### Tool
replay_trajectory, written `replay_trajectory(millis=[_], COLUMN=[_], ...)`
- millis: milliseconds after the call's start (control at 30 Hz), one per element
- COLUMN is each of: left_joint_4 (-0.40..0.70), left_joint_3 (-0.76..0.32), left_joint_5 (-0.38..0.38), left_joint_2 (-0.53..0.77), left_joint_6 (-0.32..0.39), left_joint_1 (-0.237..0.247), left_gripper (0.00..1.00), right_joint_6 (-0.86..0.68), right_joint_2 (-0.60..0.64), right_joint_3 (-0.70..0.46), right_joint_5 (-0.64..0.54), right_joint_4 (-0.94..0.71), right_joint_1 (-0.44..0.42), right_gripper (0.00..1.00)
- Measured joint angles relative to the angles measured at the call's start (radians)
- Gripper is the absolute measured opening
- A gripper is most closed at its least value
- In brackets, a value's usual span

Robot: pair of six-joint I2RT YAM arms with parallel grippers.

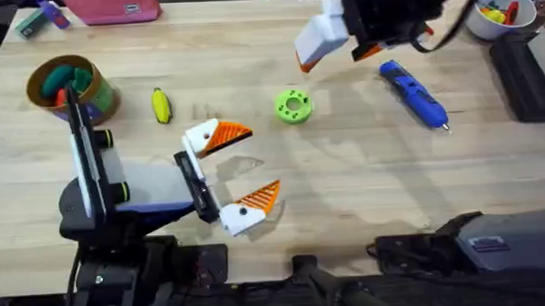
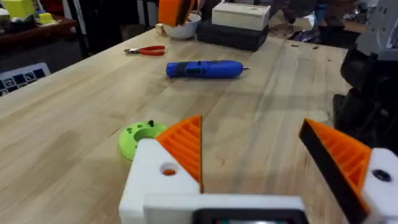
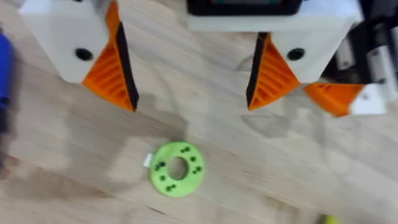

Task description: Pick up the gripper from the table and insert it into the empty holder that is missing its gripper. Then pick up a screw, insert it into the mounting hole, and use the screwdriver to tighten it. Finally, clean up the table by picking up the vegetable and placing it into the bucket.

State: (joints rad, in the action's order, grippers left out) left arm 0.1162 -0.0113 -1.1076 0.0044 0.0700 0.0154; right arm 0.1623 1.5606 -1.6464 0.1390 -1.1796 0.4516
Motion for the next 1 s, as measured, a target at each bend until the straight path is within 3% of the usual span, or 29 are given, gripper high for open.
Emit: replay_trajectory(millis=[233, 433, 767, 1000], left_joint_4=[0.0, 0.0, 0.0, 0.0], left_joint_3=[0.0, 0.0, 0.0, 0.0], left_joint_5=[0.0, 0.0, 0.0, 0.0], left_joint_2=[0.0, 0.0, 0.0, 0.0], left_joint_6=[0.0, 0.0, 0.0, 0.0], left_joint_1=[0.0, 0.0, 0.0, 0.0], left_gripper=[0.985, 0.985, 0.985, 0.986], right_joint_6=[-0.008, 0.046, 0.103, 0.133], right_joint_2=[0.158, 0.251, 0.36, 0.413], right_joint_3=[-0.06, -0.06, -0.061, -0.061], right_joint_5=[-0.14, -0.169, -0.203, -0.225], right_joint_4=[-0.029, -0.019, 0.036, 0.058], right_joint_1=[0.05, 0.055, 0.072, 0.083], right_gripper=[0.851, 0.817, 0.622, 0.567])
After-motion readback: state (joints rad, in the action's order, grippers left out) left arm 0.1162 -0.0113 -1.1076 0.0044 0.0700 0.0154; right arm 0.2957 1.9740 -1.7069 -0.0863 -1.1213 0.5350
